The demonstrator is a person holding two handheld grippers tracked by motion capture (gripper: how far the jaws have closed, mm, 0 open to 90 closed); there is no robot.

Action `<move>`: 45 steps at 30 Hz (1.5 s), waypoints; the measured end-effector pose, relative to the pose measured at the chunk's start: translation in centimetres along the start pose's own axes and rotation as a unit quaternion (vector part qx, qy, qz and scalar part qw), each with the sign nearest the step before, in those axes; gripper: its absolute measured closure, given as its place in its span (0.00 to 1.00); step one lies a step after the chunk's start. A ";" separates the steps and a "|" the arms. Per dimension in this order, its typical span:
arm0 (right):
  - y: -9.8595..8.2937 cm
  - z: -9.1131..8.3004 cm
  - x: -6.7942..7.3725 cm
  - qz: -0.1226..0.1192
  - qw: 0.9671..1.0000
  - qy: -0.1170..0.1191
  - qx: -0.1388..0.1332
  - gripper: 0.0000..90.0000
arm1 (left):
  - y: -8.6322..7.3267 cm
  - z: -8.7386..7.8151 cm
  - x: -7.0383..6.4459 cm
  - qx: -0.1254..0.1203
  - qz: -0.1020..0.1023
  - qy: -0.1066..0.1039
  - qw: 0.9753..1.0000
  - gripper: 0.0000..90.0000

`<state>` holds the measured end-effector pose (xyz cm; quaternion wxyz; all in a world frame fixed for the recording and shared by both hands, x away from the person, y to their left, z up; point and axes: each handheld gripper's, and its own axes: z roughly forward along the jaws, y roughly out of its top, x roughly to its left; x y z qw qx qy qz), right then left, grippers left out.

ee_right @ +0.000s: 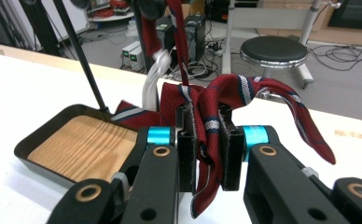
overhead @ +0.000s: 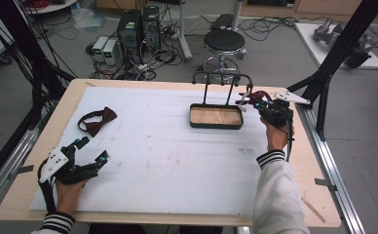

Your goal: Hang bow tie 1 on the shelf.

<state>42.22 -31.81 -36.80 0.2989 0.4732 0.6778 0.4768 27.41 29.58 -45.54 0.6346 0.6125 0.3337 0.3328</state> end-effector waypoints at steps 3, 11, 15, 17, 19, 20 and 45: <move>-0.2 0.1 0.1 0.000 1.000 0.004 0.004 0.89 | 0.0 0.0 0.0 -0.001 0.001 0.000 1.000 0.13; -0.4 0.2 0.2 -0.009 1.000 0.010 0.008 0.86 | 0.0 0.0 0.0 -0.001 0.001 0.000 1.000 0.13; -0.4 0.3 0.3 -0.010 1.000 0.022 0.006 0.64 | 0.0 -0.1 0.0 -0.004 0.000 0.001 1.000 0.13; -0.3 0.5 0.4 -0.013 0.999 0.029 0.010 0.39 | 0.0 -0.1 0.0 -0.004 0.000 0.002 1.000 0.13; -0.3 0.5 0.7 -0.010 1.000 0.016 0.016 0.15 | 0.0 -0.1 0.0 -0.004 0.001 0.001 1.000 0.13; -0.3 0.5 0.9 -0.013 1.000 0.010 0.021 0.12 | 0.0 -0.1 0.0 -0.004 0.000 0.002 1.000 0.13; -1.6 -4.7 4.2 0.000 0.994 0.097 -0.047 0.11 | 0.0 -0.1 0.0 -0.006 0.001 0.006 1.000 0.13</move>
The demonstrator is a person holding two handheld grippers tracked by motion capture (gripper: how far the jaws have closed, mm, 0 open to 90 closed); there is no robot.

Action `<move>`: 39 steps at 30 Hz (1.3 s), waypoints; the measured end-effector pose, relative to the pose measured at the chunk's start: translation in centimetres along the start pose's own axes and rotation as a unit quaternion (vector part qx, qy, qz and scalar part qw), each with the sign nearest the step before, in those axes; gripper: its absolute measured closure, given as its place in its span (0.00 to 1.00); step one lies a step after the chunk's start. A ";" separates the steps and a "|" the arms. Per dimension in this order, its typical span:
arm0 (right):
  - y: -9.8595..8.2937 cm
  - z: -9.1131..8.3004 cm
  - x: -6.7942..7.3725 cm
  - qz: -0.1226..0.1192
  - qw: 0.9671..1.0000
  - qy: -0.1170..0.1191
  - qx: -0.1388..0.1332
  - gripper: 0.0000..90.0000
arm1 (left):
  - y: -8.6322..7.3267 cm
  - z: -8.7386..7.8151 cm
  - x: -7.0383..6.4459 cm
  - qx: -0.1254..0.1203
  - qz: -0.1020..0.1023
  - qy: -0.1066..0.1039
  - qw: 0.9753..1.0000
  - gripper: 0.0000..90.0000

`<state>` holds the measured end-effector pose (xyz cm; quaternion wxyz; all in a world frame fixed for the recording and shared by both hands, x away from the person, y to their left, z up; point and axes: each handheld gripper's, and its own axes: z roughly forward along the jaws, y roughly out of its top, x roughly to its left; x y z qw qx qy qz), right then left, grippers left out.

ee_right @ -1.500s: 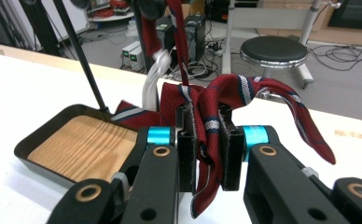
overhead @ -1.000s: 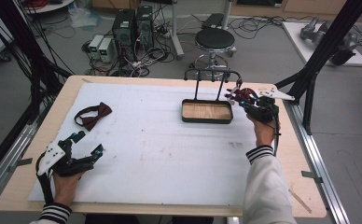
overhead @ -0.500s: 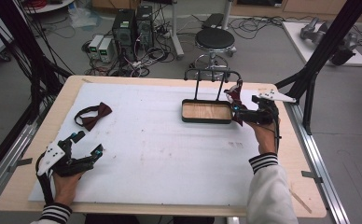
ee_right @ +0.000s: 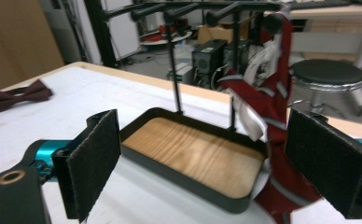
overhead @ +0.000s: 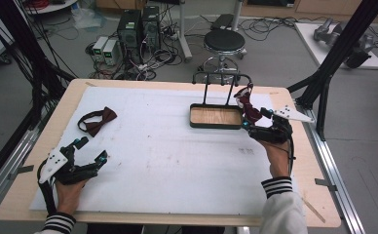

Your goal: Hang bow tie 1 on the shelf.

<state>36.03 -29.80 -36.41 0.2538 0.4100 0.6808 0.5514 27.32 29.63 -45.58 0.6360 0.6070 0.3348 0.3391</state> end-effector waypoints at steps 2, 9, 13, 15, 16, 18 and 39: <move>0.0 -0.4 0.7 -0.008 1.000 0.008 -0.008 0.11 | 0.0 0.0 0.0 -0.001 0.000 0.000 1.000 0.13; -0.4 -1.5 2.8 -0.013 0.999 0.039 -0.034 0.11 | 0.0 0.0 0.0 -0.003 -0.004 -0.001 1.000 0.13; -1.2 -2.2 3.9 -0.021 0.998 0.047 -0.037 0.11 | 0.0 -0.1 0.0 -0.003 -0.003 -0.001 1.000 0.13; -1.7 -2.6 4.4 -0.019 0.998 0.052 -0.040 0.11 | 0.0 -0.1 0.0 -0.003 -0.003 -0.002 1.000 0.13; -2.0 -2.8 4.5 -0.021 0.998 0.052 -0.042 0.11 | 0.0 -0.1 0.0 -0.003 -0.003 -0.002 1.000 0.13; -2.5 -3.1 4.8 -0.014 0.997 0.057 -0.048 0.12 | 0.0 -0.1 0.0 -0.003 -0.003 -0.001 1.000 0.13; -5.2 -4.2 6.3 -0.038 0.996 0.068 -0.046 0.12 | 0.0 -0.1 0.0 -0.002 -0.003 -0.001 1.000 0.13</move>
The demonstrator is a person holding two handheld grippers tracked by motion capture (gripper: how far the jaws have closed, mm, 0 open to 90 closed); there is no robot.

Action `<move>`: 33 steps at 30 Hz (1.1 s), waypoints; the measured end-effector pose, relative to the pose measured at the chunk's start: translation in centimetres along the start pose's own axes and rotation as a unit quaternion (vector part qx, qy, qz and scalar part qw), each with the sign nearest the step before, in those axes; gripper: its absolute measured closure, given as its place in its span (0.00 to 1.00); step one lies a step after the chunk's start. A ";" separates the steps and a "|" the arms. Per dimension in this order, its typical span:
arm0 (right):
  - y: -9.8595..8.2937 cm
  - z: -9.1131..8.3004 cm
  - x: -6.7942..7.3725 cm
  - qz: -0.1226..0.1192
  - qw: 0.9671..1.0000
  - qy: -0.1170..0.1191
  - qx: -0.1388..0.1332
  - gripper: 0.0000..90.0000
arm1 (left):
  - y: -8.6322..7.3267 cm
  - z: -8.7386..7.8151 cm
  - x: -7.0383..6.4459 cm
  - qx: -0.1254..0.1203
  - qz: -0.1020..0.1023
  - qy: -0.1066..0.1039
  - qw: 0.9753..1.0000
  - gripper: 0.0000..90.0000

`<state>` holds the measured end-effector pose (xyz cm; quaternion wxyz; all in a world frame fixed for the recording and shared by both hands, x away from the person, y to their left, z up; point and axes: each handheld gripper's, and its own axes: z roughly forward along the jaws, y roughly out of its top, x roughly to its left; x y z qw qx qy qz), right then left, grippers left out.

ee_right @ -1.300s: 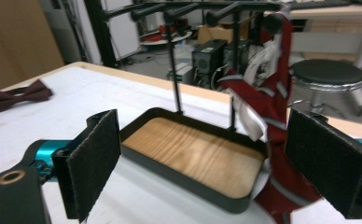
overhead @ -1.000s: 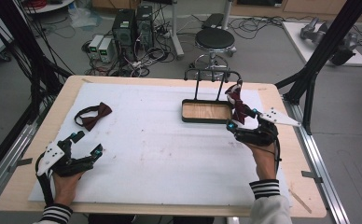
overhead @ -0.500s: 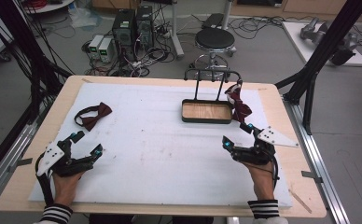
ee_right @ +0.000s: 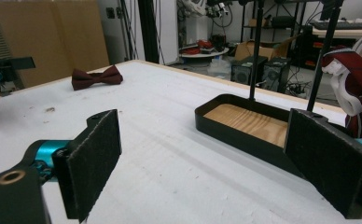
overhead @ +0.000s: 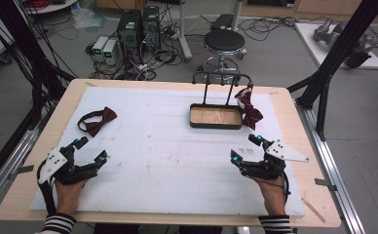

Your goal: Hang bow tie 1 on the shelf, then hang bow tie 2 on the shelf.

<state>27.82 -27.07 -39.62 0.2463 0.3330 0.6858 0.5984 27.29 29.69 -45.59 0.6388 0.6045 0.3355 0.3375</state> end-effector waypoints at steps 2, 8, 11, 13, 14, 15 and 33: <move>0.0 0.0 0.0 -0.001 1.000 0.001 -0.003 0.12 | 0.0 0.0 0.0 0.000 0.000 0.000 1.000 0.13; 0.0 0.0 0.1 -0.004 1.000 0.000 -0.003 0.12 | 0.0 0.0 0.0 0.000 -0.001 0.001 1.000 0.13; 0.0 0.0 0.1 -0.002 1.000 0.001 -0.001 0.12 | 0.0 0.0 0.0 0.000 0.000 0.001 1.000 0.13; 0.0 0.0 0.1 -0.003 1.000 0.001 -0.002 0.12 | 0.0 0.0 0.0 0.000 -0.002 0.002 1.000 0.13; 0.0 0.0 0.1 -0.002 1.000 0.001 -0.003 0.12 | 0.0 0.0 0.0 -0.001 -0.005 0.003 1.000 0.13; 0.0 0.0 0.1 0.000 1.000 0.002 -0.003 0.12 | 0.0 0.0 0.1 -0.001 -0.005 0.002 1.000 0.13; 0.2 0.2 -0.3 0.003 1.000 0.003 -0.003 0.12 | 3.6 0.5 3.0 0.029 -0.009 0.003 1.000 0.11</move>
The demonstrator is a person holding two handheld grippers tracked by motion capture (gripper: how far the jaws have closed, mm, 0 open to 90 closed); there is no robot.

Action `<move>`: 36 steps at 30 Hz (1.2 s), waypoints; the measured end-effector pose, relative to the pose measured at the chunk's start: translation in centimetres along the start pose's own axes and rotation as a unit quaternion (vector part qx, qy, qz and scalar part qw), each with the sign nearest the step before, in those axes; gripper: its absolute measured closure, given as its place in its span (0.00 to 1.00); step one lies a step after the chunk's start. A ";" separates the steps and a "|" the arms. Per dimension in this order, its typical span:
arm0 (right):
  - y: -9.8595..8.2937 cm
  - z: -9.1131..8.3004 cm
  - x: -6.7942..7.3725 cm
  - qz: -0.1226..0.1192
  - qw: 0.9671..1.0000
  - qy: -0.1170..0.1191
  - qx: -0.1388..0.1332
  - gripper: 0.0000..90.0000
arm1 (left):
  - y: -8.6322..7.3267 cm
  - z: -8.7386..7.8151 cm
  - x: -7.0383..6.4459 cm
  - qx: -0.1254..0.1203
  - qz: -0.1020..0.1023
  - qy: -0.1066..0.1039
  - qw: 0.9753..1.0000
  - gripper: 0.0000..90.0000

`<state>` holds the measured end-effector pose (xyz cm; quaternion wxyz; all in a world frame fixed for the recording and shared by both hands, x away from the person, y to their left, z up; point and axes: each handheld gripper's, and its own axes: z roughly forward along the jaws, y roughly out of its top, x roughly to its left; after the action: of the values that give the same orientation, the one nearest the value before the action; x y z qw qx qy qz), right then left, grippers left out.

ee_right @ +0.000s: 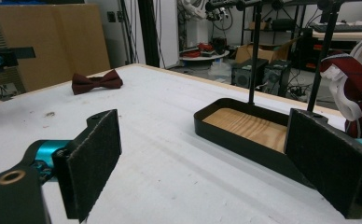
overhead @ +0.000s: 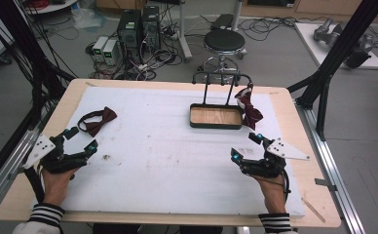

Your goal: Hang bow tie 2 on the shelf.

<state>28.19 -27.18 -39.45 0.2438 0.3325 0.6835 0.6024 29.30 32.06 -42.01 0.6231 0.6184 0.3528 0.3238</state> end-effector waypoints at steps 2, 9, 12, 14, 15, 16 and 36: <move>0.0 0.0 -0.1 0.001 1.000 -0.001 -0.001 0.12 | 0.5 0.4 0.6 0.009 0.007 -0.006 1.000 0.11; 0.0 -0.1 -0.1 0.001 1.000 0.000 -0.004 0.11 | 1.6 1.6 2.0 0.047 0.018 -0.026 0.998 0.11; 0.1 0.0 0.0 0.002 1.000 0.001 -0.001 0.11 | 1.9 2.2 2.7 0.078 0.018 -0.039 0.996 0.11; 0.1 0.1 0.1 0.000 1.000 0.003 -0.001 0.12 | 2.2 2.5 3.1 0.101 0.016 -0.048 0.994 0.11; 0.1 0.1 0.1 0.001 1.000 0.003 -0.001 0.11 | 2.3 2.7 3.3 0.111 0.022 -0.049 0.992 0.11; 0.2 0.1 0.1 0.002 1.000 0.003 0.000 0.11 | 2.5 2.8 3.4 0.118 0.032 -0.050 0.991 0.11; 0.2 0.0 0.1 0.005 1.000 0.004 -0.007 0.11 | 3.3 5.8 6.5 0.250 0.056 -0.049 0.965 0.11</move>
<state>28.11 -27.09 -39.19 0.2403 0.3314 0.6784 0.6101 37.76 34.45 -39.08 0.4457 0.7886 0.3565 0.2290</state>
